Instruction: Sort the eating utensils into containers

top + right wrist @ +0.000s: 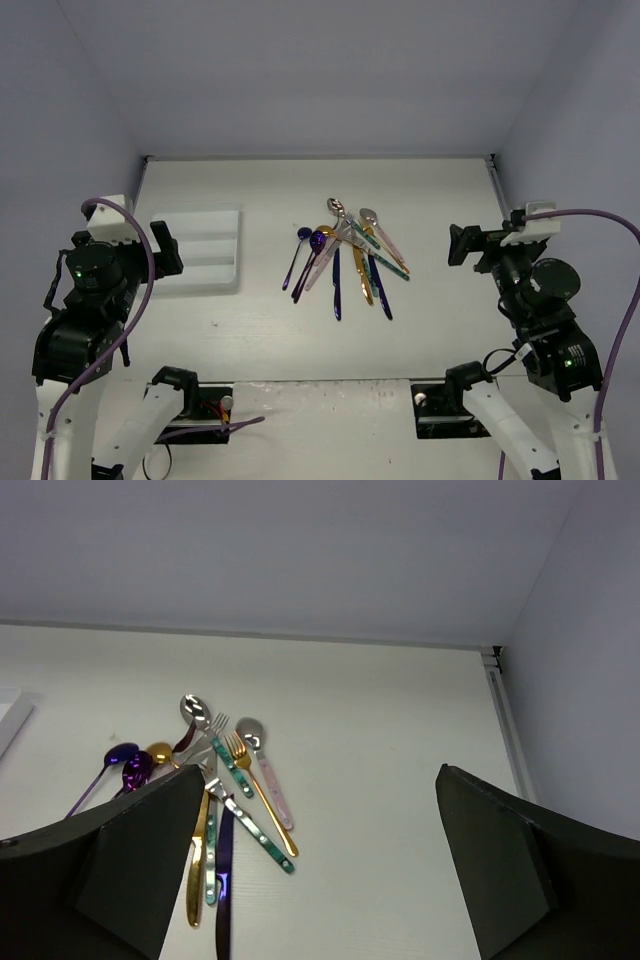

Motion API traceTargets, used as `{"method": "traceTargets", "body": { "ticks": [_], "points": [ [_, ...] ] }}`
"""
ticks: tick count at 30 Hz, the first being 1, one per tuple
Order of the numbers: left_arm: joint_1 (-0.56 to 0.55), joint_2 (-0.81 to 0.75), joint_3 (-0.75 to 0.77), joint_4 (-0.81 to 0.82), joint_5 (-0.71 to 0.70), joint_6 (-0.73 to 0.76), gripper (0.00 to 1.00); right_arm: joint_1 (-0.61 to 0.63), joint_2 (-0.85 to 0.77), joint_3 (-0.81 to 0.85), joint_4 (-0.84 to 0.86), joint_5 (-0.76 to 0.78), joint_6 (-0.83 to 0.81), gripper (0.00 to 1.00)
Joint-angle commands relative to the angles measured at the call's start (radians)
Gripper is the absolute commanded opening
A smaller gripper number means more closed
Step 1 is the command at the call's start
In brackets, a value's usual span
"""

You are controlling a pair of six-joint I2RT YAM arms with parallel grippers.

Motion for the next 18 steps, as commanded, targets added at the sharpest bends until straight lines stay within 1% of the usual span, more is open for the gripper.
{"method": "traceTargets", "body": {
  "ticks": [1, 3, 6, 9, 13, 16, 18],
  "points": [
    [0.006, 0.012, 0.029, -0.013, -0.044, -0.002, 0.91, 0.024, 0.021, -0.026, 0.075, 0.048, 0.004, 1.00],
    [0.005, 0.007, 0.017, -0.017, -0.044, -0.010, 0.91, 0.034, 0.034, -0.040, 0.078, 0.074, 0.014, 1.00],
    [0.005, 0.011, 0.004, -0.022, -0.044, -0.023, 0.91, 0.036, 0.054, -0.064, 0.082, 0.044, 0.011, 1.00],
    [0.005, 0.017, -0.007, -0.024, -0.035, -0.044, 0.91, 0.037, 0.121, -0.073, 0.107, 0.036, 0.018, 1.00],
    [0.005, 0.017, -0.026, -0.036, 0.017, -0.079, 0.91, 0.036, 0.315, -0.048, 0.122, 0.094, 0.128, 1.00],
    [0.005, -0.002, -0.059, -0.037, 0.031, -0.097, 0.91, 0.036, 0.523, 0.020, 0.130, 0.062, 0.155, 1.00],
    [0.004, -0.019, -0.076, -0.038, 0.034, -0.114, 0.91, 0.033, 0.634, 0.069, 0.137, 0.058, 0.171, 1.00]
  ]
}}
